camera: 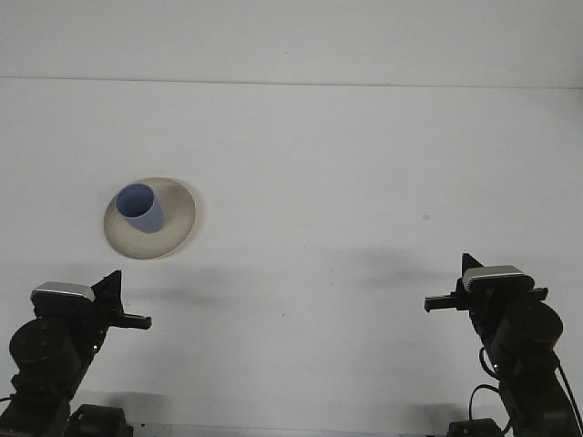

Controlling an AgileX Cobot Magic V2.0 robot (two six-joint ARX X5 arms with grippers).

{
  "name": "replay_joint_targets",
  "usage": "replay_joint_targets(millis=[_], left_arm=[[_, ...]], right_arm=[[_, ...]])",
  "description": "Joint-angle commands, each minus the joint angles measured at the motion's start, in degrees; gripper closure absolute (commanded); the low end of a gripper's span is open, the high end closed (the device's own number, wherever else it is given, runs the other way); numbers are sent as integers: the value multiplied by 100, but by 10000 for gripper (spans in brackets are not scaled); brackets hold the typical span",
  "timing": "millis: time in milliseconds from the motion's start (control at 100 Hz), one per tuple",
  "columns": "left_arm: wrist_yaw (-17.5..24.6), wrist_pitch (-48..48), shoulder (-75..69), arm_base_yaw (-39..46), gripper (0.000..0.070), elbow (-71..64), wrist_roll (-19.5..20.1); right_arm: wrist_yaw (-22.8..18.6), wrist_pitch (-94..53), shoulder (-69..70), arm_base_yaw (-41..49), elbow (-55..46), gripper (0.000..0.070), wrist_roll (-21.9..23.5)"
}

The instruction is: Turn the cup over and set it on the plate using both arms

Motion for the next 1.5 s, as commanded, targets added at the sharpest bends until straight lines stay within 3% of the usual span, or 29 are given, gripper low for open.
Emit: replay_joint_targets(millis=[0, 480, 660, 1110, 1490], left_arm=[[11, 59, -2, -15, 688, 57, 9], [4, 66, -37, -13, 689, 55, 24], [-190, 160, -155, -7, 689, 22, 52], [-190, 2520, -1222, -4, 688, -1709, 55], [-166, 2806, -2218, -7, 688, -3034, 35]], right_arm=[[-2, 55, 17, 9, 26, 700, -20], [-2, 55, 17, 9, 26, 700, -20], [-2, 57, 17, 9, 26, 700, -20], [-2, 57, 17, 7, 26, 700, -20], [-2, 57, 17, 7, 26, 700, -20]])
